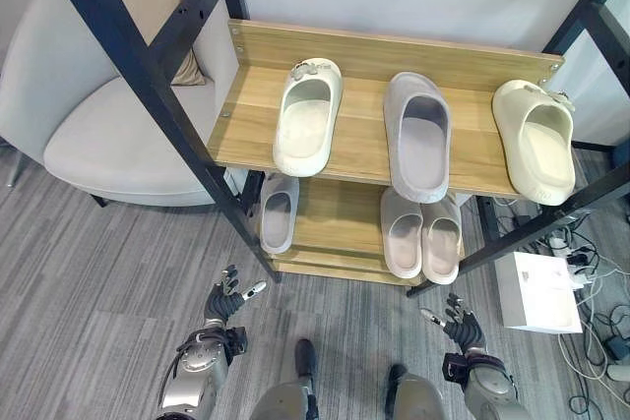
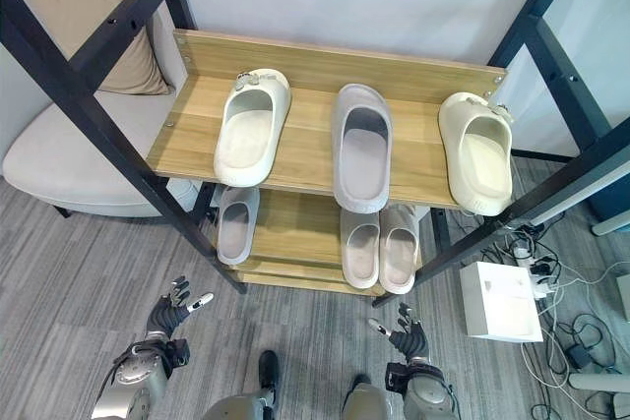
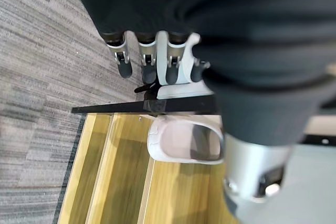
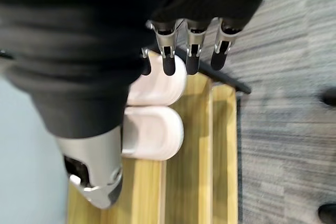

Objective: Arrange the slippers neatly on the shoe rack.

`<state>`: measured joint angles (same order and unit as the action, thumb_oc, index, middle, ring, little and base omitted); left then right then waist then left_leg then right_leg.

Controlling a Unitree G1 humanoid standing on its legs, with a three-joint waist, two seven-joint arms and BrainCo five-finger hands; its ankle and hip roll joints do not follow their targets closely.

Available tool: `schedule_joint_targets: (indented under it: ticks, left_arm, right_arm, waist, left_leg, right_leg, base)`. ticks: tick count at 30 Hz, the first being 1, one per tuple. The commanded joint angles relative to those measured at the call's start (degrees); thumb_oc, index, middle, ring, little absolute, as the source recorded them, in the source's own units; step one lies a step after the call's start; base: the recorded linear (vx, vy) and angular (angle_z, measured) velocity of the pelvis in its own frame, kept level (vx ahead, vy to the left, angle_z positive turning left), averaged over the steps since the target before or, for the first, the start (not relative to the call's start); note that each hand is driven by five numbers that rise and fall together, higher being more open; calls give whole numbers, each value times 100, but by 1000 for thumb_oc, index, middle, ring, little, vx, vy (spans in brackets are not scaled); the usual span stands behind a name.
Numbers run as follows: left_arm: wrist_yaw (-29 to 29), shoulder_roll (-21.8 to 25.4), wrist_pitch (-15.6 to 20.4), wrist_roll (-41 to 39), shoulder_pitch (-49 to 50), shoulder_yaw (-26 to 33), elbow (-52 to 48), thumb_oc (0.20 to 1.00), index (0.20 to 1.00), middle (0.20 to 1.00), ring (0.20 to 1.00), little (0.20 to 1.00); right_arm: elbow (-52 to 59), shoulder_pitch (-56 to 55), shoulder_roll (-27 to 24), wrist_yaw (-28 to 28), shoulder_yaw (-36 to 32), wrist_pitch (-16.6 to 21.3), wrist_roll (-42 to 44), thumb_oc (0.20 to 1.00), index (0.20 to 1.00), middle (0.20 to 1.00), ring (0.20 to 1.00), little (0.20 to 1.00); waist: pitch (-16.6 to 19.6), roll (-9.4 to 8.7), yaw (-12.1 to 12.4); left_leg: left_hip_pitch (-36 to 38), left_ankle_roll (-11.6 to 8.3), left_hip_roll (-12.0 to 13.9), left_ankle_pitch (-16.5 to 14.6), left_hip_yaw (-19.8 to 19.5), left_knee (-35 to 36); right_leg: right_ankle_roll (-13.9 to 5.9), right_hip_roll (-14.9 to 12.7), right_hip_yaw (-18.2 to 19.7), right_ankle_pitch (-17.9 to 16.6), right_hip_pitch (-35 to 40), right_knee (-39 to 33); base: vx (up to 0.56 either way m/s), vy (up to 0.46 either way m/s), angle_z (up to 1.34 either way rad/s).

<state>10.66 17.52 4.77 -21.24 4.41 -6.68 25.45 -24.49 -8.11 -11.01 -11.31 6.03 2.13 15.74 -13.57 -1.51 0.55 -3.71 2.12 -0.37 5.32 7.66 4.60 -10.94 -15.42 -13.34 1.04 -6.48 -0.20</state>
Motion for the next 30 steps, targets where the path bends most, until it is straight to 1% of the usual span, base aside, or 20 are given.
schedule_joint_targets:
  ticks: [1, 3, 6, 9, 11, 12, 14, 16, 18, 19, 21, 22, 24, 26, 27, 30]
  left_arm:
    - [-112, 55, 278, 155, 79, 131, -395, 1000, 1000, 1000, 1000, 1000]
    - [-155, 1, 283, 152, 164, 100, -429, 1000, 1000, 1000, 1000, 1000]
    - [-202, -69, 247, 142, 205, 37, -361, 1000, 1000, 1000, 1000, 1000]
    - [-223, -98, 275, 256, 228, -31, -409, 1000, 1000, 1000, 1000, 1000]
    - [-251, -118, 319, 394, 282, -62, -439, 1000, 1000, 1000, 1000, 1000]
    - [-218, -106, 395, 510, 329, -99, -470, 1000, 1000, 1000, 1000, 1000]
    - [-187, -84, 433, 610, 344, -148, -450, 1000, 1000, 1000, 1000, 1000]
    - [-157, -60, 469, 697, 331, -208, -367, 1000, 1000, 1000, 1000, 1000]
    - [-98, -29, 514, 727, 309, -270, -355, 1000, 1000, 1000, 1000, 1000]
    - [-33, 16, 557, 725, 219, -377, -328, 1000, 1000, 1000, 1000, 1000]
    - [3, 29, 571, 727, 99, -491, -299, 1000, 1000, 1000, 1000, 1000]
    - [26, 43, 590, 700, 37, -581, -367, 1000, 1000, 1000, 1000, 1000]
    - [23, 42, 603, 657, -2, -648, -416, 1000, 1000, 1000, 1000, 1000]
    - [-35, 15, 584, 599, -54, -723, -451, 1000, 1000, 1000, 1000, 1000]
    - [-95, -12, 546, 575, -45, -759, -474, 1000, 1000, 1000, 1000, 1000]
    - [-120, -31, 530, 574, -2, -748, -459, 1000, 1000, 1000, 1000, 1000]
  right_arm:
    - [151, 14, -207, -5, -154, 179, -139, 1000, 1000, 1000, 1000, 1000]
    - [195, -18, -291, 0, -112, 184, -309, 1000, 1000, 1000, 1000, 1000]
    - [292, 26, -481, -67, -16, 153, -902, 1000, 1000, 1000, 1000, 1000]
    - [706, 73, -842, -136, 152, 192, -1868, 1000, 1000, 1000, 1000, 1000]
    - [1299, 45, -1214, -169, 240, 238, -2763, 1000, 1000, 1000, 1000, 1000]
    - [2156, -106, -1570, -139, 215, 357, -3436, 1000, 1000, 1000, 1000, 1000]
    - [2927, -354, -1740, -28, 178, 514, -3656, 1000, 1000, 1000, 1000, 1000]
    - [3705, -673, -1884, 129, 199, 695, -3681, 1000, 1000, 1000, 1000, 1000]
    - [4272, -851, -1960, 246, 272, 824, -3532, 1000, 1000, 1000, 1000, 1000]
    - [4604, -815, -1959, 330, 426, 907, -3260, 1000, 1000, 1000, 1000, 1000]
    - [4875, -758, -1956, 401, 572, 997, -2968, 1000, 1000, 1000, 1000, 1000]
    - [4866, -765, -1961, 531, 763, 990, -2761, 1000, 1000, 1000, 1000, 1000]
    - [4482, -718, -1952, 594, 983, 871, -2794, 1000, 1000, 1000, 1000, 1000]
    - [3619, -568, -1793, 660, 1299, 677, -2904, 1000, 1000, 1000, 1000, 1000]
    - [2887, -501, -1642, 607, 1401, 489, -3194, 1000, 1000, 1000, 1000, 1000]
    - [2596, -407, -1613, 479, 1423, 456, -3466, 1000, 1000, 1000, 1000, 1000]
  waist:
    - [93, -138, 70]
    - [147, -129, 81]
    - [208, -107, 96]
    - [237, -94, 126]
    - [241, -74, 127]
    - [249, -59, 99]
    - [267, -59, 53]
    - [302, -59, 1]
    - [353, -56, -42]
    - [389, -58, -78]
    - [441, -65, -107]
    - [488, -67, -123]
    - [514, -64, -125]
    - [533, -67, -93]
    - [537, -68, -47]
    - [533, -73, -20]
  left_leg:
    - [223, -478, 570, -333, 219, -6]
    - [285, -513, 621, -326, 202, 11]
    - [328, -562, 680, -308, 106, 40]
    - [353, -581, 704, -315, 34, 40]
    - [378, -584, 714, -332, 7, 40]
    - [397, -587, 729, -347, 8, 40]
    - [424, -590, 732, -370, 5, 40]
    - [445, -598, 736, -402, 14, 40]
    - [462, -607, 743, -423, 21, 40]
    - [482, -612, 748, -439, 32, 40]
    - [492, -610, 751, -449, 44, 40]
    - [512, -604, 748, -456, 48, 40]
    - [519, -602, 739, -461, 49, 40]
    - [513, -590, 719, -462, 42, 40]
    - [507, -570, 700, -470, 25, 40]
    - [512, -558, 690, -478, 7, 40]
  right_leg:
    - [-9, 227, 68, -225, 593, -11]
    - [29, 302, 15, -235, 772, -157]
    - [73, 397, -53, -188, 961, -288]
    - [105, 450, -99, -141, 1071, -360]
    - [107, 476, -120, -110, 1128, -384]
    - [103, 494, -104, -74, 1154, -382]
    - [97, 500, -81, -65, 1161, -375]
    - [89, 511, -65, -55, 1157, -368]
    - [86, 517, -50, -57, 1151, -374]
    - [88, 521, -30, -66, 1148, -386]
    - [89, 524, -6, -73, 1152, -395]
    - [91, 527, -1, -68, 1156, -389]
    - [97, 524, 9, -60, 1159, -374]
    - [108, 516, -2, -44, 1178, -351]
    - [115, 506, -12, -43, 1196, -346]
    - [115, 498, -25, -40, 1220, -353]
  base:
    - [104, -108, 39]
    - [94, -101, 26]
    - [74, -83, 11]
    - [61, -45, 7]
    - [58, -12, 3]
    - [41, 11, 0]
    - [30, 23, 2]
    - [12, 29, 4]
    - [-3, 17, -4]
    - [-6, 35, -15]
    - [-3, 33, -8]
    - [0, 0, 0]
    - [0, 0, 0]
    - [-1, 15, 3]
    - [0, 19, 6]
    - [4, 5, 3]
